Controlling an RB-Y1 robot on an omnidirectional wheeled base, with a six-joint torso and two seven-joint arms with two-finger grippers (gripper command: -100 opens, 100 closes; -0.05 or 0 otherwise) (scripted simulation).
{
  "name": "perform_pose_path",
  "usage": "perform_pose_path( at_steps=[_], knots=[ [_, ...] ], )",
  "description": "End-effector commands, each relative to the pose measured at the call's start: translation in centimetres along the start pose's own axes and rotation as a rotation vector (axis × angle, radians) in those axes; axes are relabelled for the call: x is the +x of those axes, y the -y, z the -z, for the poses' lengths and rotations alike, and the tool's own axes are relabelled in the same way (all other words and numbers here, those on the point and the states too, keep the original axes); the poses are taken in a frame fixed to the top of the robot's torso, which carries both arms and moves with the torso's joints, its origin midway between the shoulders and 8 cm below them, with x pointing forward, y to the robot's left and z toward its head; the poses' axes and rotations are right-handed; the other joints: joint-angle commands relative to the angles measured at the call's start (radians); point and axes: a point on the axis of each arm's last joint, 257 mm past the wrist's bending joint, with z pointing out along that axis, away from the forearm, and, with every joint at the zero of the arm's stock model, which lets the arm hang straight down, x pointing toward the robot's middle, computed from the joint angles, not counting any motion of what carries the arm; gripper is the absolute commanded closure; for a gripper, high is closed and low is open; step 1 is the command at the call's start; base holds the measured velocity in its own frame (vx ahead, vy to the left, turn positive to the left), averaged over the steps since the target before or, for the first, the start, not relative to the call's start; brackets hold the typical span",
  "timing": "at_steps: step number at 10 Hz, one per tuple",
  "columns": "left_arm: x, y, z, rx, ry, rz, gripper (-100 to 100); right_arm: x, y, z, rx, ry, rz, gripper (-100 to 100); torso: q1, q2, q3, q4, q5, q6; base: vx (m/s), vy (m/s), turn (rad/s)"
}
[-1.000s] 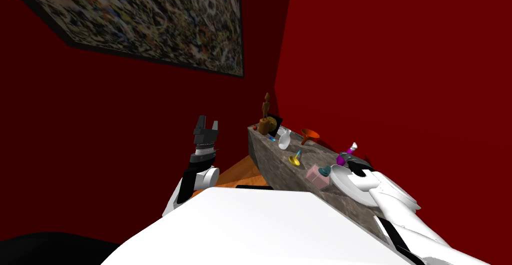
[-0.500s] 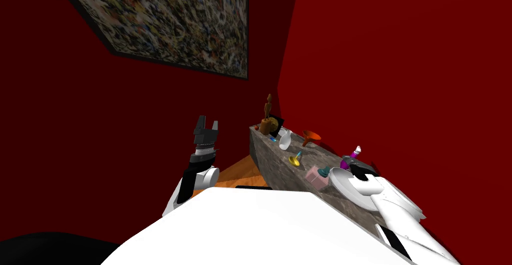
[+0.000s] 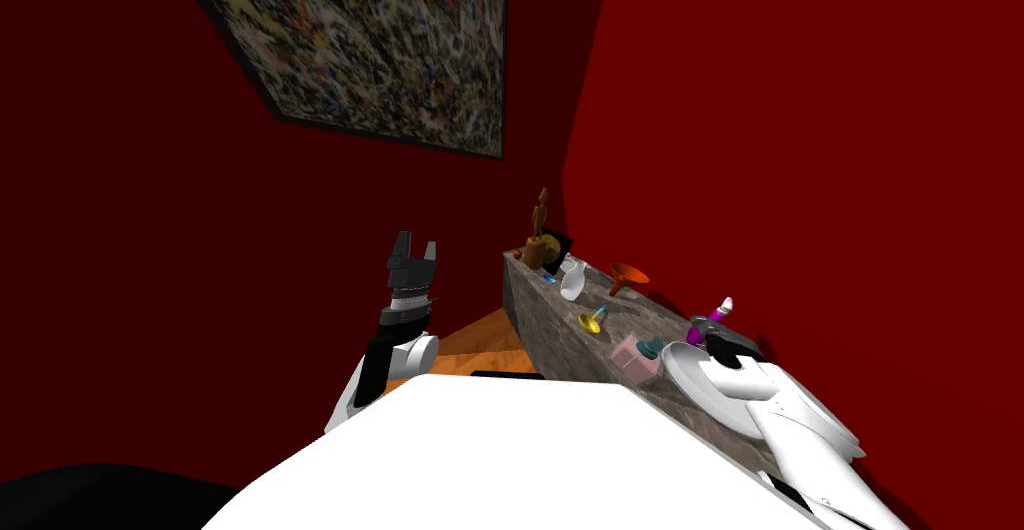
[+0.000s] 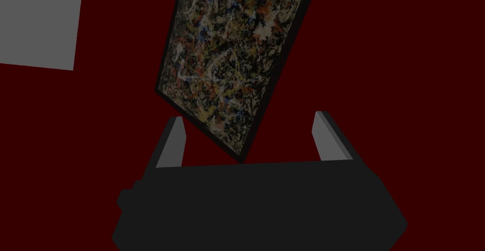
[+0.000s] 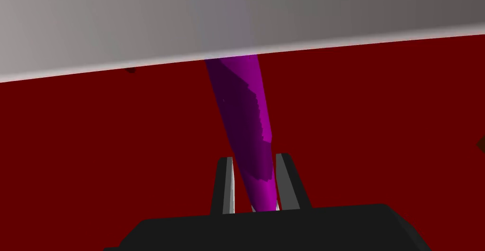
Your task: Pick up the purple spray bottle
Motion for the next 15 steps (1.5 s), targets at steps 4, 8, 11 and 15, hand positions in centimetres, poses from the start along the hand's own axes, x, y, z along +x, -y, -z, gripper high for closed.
perform_pose_path(
  at_steps=[4, 8, 11, 15],
  knots=[
    [0.0, 0.0, 0.0, 0.0, 0.0, 0.0, 0, 2.4, 5.8, 3.4, 0.138, -0.031, -0.034, 100, -0.003, 0.002, 0.001, 0.001, -0.001, 0.0, -0.051, -0.068, 0.246],
    [0.0, 0.0, 0.0, 0.0, 0.0, 0.0, 0, 3.2, 11.9, 8.1, 0.274, -0.047, -0.035, 100, -0.007, 0.008, 0.005, 0.001, -0.003, 0.004, -0.099, -0.076, 0.294],
    [0.0, 0.0, 0.0, 0.0, 0.0, 0.0, 0, 2.8, 15.6, 11.3, 0.361, -0.041, -0.055, 100, -0.006, 0.007, 0.004, 0.001, -0.003, 0.005, -0.078, -0.025, 0.214],
    [0.0, 0.0, 0.0, 0.0, 0.0, 0.0, 0, 1.6, 19.3, 14.8, 0.45, -0.028, -0.056, 100, -0.008, 0.006, 0.003, 0.0, -0.004, 0.002, -0.074, -0.031, 0.224]
  ],
)
